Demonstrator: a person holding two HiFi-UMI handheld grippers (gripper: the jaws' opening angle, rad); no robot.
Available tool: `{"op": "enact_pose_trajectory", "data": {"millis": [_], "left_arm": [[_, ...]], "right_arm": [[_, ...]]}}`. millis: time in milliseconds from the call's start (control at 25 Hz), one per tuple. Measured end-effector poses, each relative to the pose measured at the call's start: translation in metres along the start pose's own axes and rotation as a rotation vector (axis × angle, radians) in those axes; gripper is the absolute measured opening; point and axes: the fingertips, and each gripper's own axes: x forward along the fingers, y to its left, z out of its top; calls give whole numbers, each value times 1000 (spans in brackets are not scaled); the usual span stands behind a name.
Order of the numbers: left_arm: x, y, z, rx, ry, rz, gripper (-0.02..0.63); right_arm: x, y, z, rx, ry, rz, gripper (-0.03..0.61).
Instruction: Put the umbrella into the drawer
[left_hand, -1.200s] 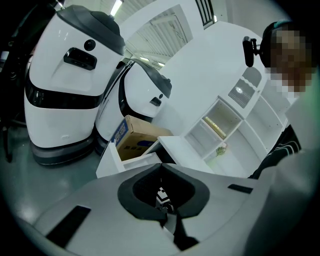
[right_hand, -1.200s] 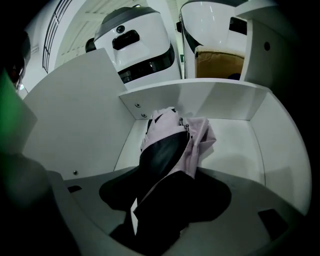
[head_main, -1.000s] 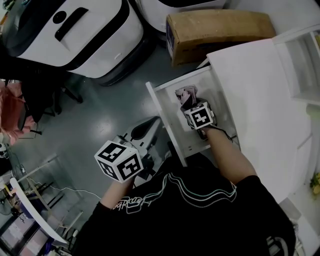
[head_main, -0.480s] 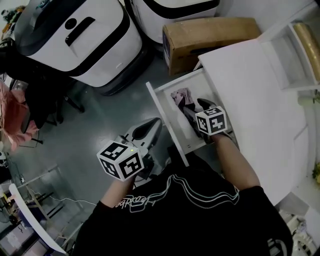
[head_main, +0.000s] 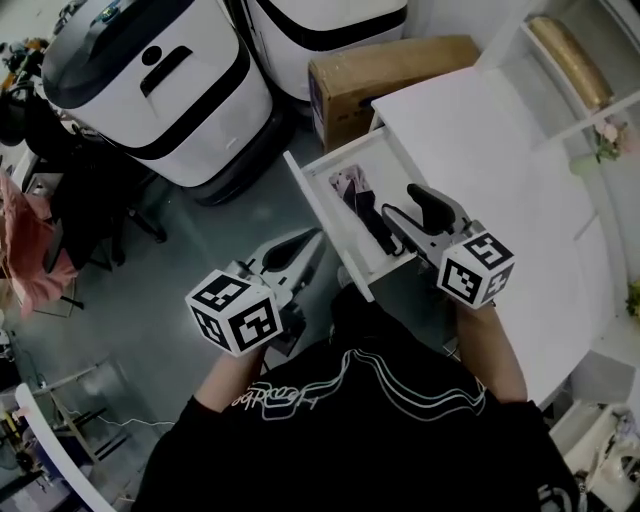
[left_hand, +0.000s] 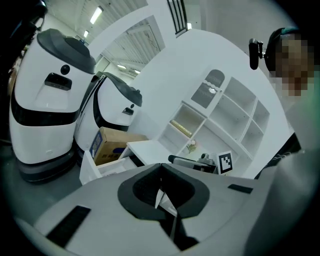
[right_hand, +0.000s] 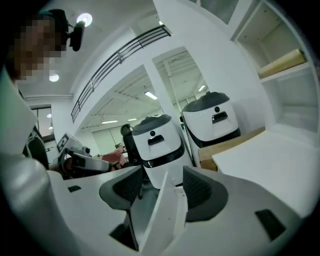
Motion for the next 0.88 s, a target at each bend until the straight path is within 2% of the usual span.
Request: {"op": "enact_pose_trajectory", "data": {"millis": [120, 160, 360, 560, 760, 880], "left_arm": [[-14, -25, -4, 36, 0, -34, 20], [-18, -33, -5, 48, -1, -46, 20], [-32, -69, -11, 112, 6, -103, 20], [-39, -94, -21, 141, 16, -156, 20], [-43, -105, -27, 157, 18, -170, 20], [-46, -110, -29, 170, 17, -174, 20]], "right_arm": [[-33, 37, 11, -6, -76, 68, 251], [-43, 46, 15, -6, -102, 71, 187], [-81, 85, 21, -20, -185, 83, 73], [-105, 111, 5, 33, -194, 131, 60], [-109, 116, -12, 29, -146, 110, 60], [-112, 119, -12, 44, -164, 99, 54]]}}
